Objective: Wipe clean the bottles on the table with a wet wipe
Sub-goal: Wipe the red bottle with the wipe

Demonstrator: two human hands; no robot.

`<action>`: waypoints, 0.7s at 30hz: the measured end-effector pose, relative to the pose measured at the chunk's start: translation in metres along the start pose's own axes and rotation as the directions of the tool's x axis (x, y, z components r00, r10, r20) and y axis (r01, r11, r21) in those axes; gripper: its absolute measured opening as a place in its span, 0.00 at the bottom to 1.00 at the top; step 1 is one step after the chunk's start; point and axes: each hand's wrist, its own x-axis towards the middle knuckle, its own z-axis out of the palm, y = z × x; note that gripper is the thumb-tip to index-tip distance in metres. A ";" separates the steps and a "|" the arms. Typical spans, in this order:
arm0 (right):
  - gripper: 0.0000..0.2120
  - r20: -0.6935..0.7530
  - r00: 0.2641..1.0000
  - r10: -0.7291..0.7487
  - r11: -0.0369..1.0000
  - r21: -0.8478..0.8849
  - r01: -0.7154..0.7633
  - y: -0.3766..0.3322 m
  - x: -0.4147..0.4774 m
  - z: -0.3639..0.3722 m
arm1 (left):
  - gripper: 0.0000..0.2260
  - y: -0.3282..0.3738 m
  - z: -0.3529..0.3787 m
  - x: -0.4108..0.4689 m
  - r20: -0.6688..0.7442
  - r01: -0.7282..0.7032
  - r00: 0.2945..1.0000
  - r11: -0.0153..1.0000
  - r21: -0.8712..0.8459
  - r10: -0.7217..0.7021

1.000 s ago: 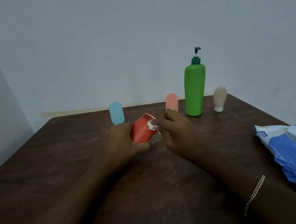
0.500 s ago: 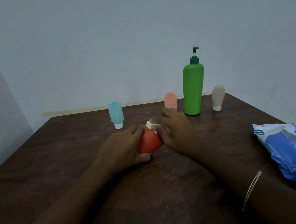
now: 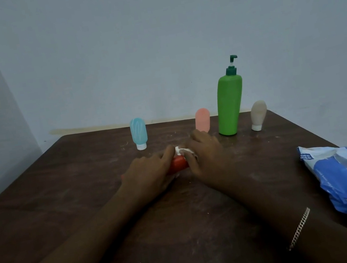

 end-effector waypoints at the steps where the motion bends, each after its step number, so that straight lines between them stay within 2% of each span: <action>1: 0.08 -0.007 1.000 0.001 1.000 -0.006 -0.001 0.002 -0.001 0.000 | 0.23 0.001 0.000 0.001 0.001 0.006 1.000 1.000 0.001 -0.006; 4: 0.08 -0.055 0.997 0.061 0.998 0.015 -0.060 0.008 -0.001 -0.004 | 0.21 0.002 0.000 0.002 0.019 0.034 0.999 0.999 0.001 -0.034; 8: 0.07 0.003 1.000 0.005 0.997 0.077 -0.006 0.005 -0.002 -0.004 | 0.21 0.003 0.002 0.004 0.001 0.071 0.997 0.997 0.017 -0.072; 11: 0.08 -0.011 0.997 0.077 0.986 0.148 -0.075 0.018 0.001 -0.006 | 0.22 0.005 0.011 0.005 -0.004 0.105 0.994 0.994 -0.002 -0.105; 13: 0.08 0.014 1.000 0.028 0.985 0.168 -0.030 0.023 0.000 -0.006 | 0.23 0.002 0.017 0.006 -0.012 0.154 0.988 0.988 -0.012 -0.154; 16: 0.09 0.033 0.998 -0.053 0.980 0.193 0.046 0.021 0.000 -0.006 | 0.27 -0.002 0.021 0.006 0.049 0.275 0.959 0.960 0.059 -0.278; 19: 0.08 0.057 0.994 -0.097 0.973 0.214 0.082 0.024 0.003 -0.005 | 0.31 0.000 0.020 0.005 0.100 0.336 0.932 0.933 0.126 -0.349; 21: 0.08 0.058 0.994 -0.098 0.967 0.243 0.081 0.025 0.003 -0.005 | 0.34 0.003 0.018 0.005 0.084 0.360 0.923 0.920 0.155 -0.376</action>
